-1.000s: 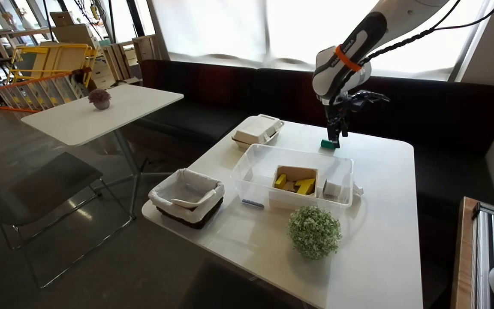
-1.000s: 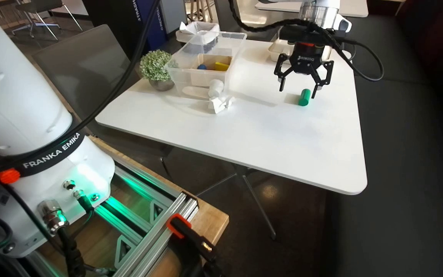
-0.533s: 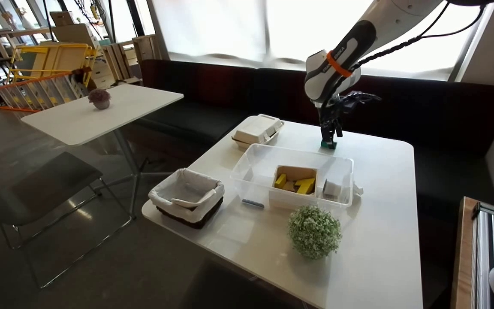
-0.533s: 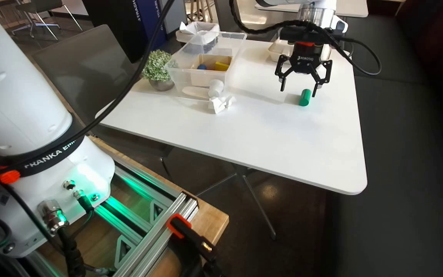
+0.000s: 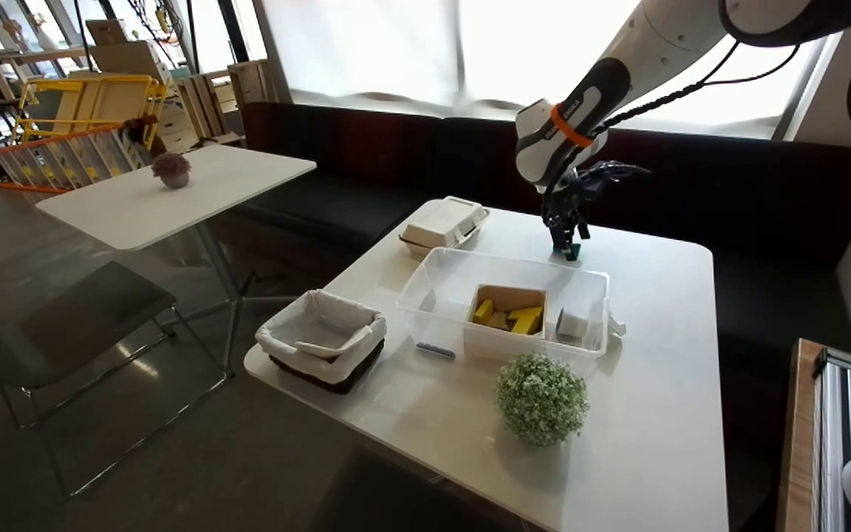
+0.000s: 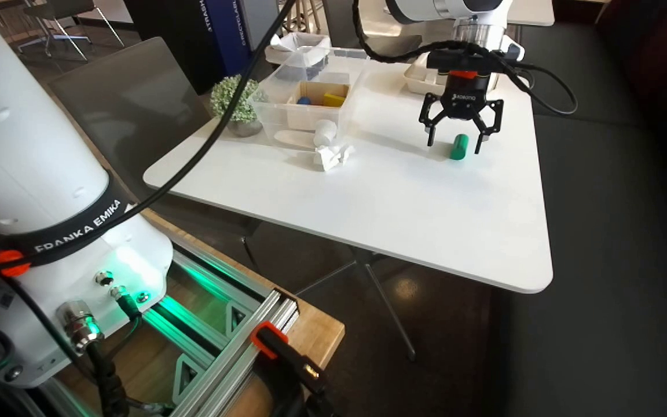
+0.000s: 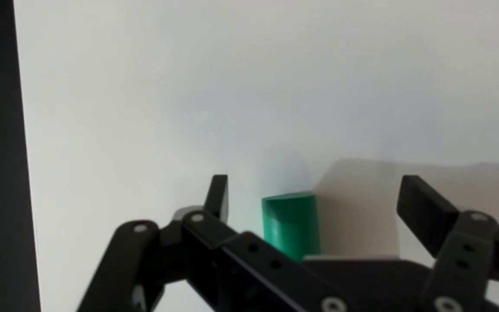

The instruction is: Remove the green block from the bowl

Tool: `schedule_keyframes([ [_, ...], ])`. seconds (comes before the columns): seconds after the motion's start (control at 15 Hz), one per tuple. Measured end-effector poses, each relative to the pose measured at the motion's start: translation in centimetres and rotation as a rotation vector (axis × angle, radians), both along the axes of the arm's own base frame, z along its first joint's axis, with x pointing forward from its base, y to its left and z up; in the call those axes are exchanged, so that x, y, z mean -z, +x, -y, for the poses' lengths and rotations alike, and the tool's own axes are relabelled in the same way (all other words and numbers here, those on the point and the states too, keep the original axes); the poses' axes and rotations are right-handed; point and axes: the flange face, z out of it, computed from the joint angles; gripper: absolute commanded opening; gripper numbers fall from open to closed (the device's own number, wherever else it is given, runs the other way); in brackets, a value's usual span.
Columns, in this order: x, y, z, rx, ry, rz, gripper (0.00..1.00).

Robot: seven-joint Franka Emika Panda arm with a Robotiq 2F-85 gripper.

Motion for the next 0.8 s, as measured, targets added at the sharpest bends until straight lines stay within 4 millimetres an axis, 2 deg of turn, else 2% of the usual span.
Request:
schedule_keyframes([
  [0.8,0.3,1.6,0.6,0.019,-0.001,-0.066,1.0],
])
